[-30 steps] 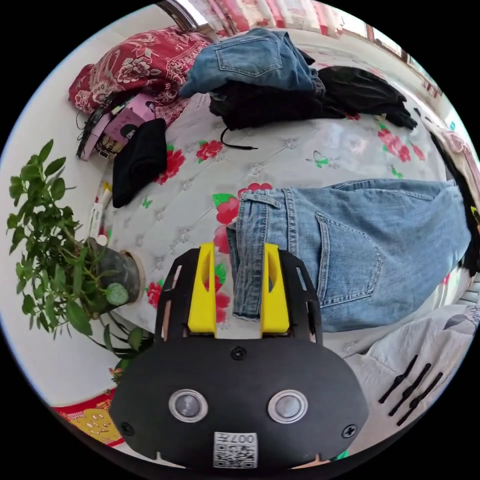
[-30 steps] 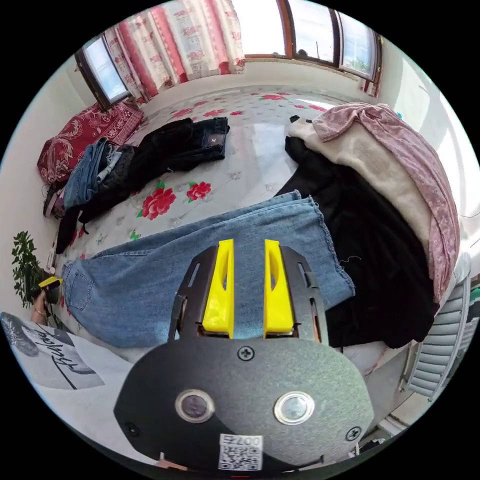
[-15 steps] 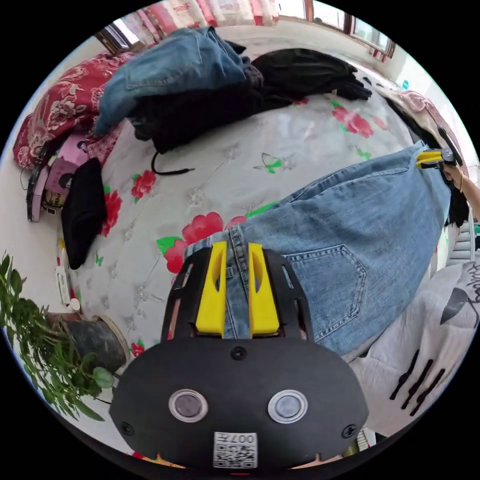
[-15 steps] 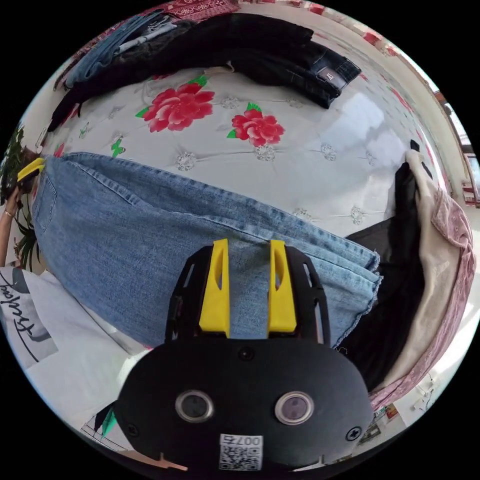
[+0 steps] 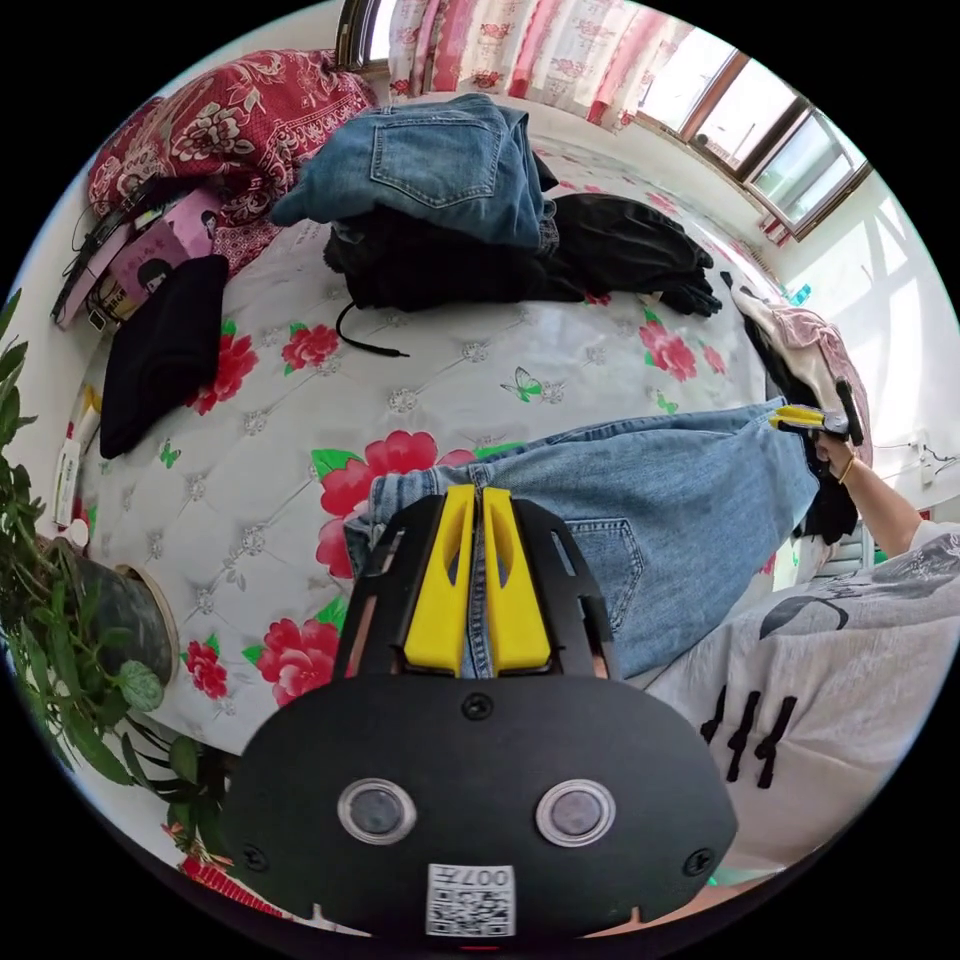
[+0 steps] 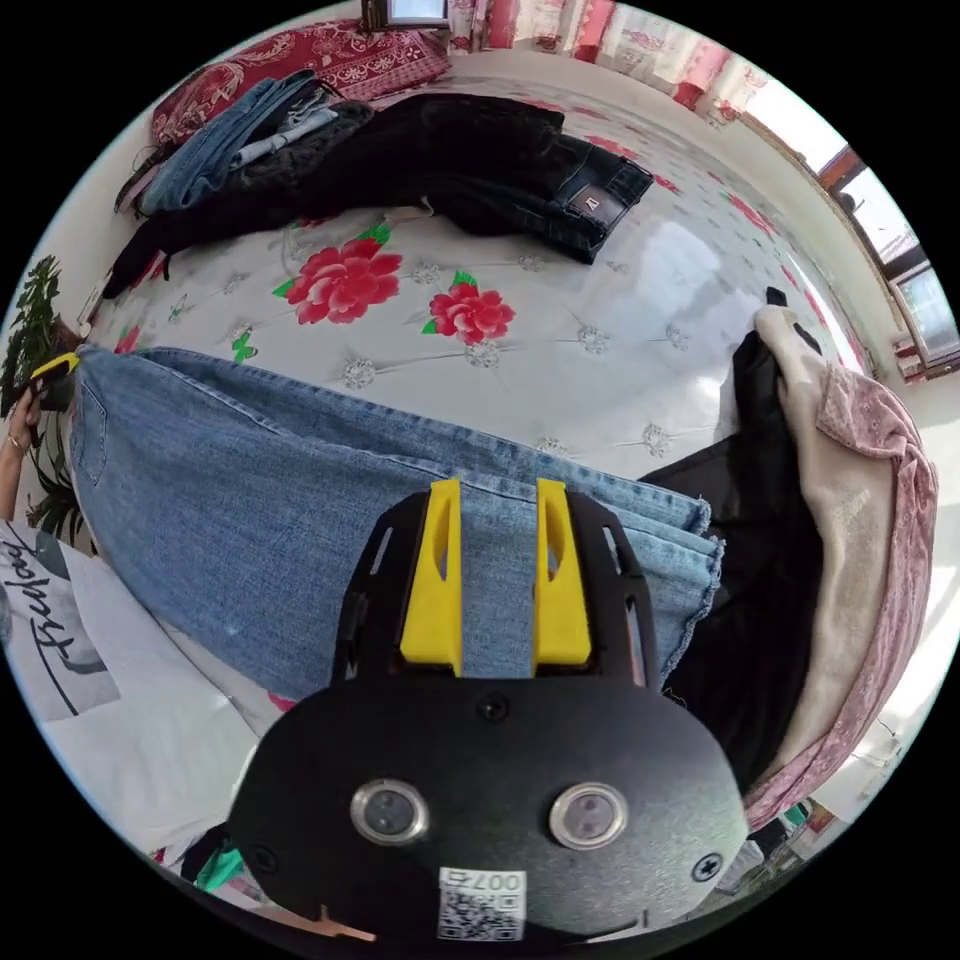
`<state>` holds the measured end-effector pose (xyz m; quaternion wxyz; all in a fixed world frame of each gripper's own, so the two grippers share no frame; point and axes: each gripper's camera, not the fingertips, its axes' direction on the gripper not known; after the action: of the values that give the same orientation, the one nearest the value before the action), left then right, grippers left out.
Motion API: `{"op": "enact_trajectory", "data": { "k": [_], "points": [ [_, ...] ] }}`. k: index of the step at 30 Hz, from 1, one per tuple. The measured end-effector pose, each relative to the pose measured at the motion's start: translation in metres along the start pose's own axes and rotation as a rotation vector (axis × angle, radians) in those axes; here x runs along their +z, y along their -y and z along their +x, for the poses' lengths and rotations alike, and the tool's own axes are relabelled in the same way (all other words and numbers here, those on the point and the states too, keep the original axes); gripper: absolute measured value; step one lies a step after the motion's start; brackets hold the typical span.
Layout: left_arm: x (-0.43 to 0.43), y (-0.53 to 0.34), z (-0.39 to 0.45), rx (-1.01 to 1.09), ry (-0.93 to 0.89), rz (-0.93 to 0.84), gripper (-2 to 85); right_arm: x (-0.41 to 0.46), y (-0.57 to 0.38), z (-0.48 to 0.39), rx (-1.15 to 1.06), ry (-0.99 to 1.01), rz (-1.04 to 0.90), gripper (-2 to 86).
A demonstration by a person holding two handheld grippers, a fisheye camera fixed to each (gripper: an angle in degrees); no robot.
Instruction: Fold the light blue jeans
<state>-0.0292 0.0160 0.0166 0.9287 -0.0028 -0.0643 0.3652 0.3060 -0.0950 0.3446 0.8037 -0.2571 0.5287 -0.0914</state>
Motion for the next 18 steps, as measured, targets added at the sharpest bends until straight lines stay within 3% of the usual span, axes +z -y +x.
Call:
{"op": "enact_trajectory", "data": {
  "k": [3, 6, 14, 18],
  "points": [
    [-0.014, -0.008, 0.001, 0.003, 0.016, 0.017, -0.8, 0.041, 0.007, -0.01, -0.043, -0.023, -0.16, 5.6],
    [-0.026, -0.016, -0.006, -0.027, -0.002, 0.033, -0.8, 0.043, 0.004, -0.008, -0.007, 0.019, -0.125, 2.7],
    [-0.036, -0.003, -0.026, -0.038, 0.062, 0.072, -0.7, -0.007, -0.022, -0.019, -0.008, -0.139, 0.1, 0.1],
    [0.024, 0.035, -0.048, -0.051, 0.132, -0.007, -0.1, 0.002, -0.017, -0.01, 0.149, -0.203, 0.07, 1.0]
  ]
}}
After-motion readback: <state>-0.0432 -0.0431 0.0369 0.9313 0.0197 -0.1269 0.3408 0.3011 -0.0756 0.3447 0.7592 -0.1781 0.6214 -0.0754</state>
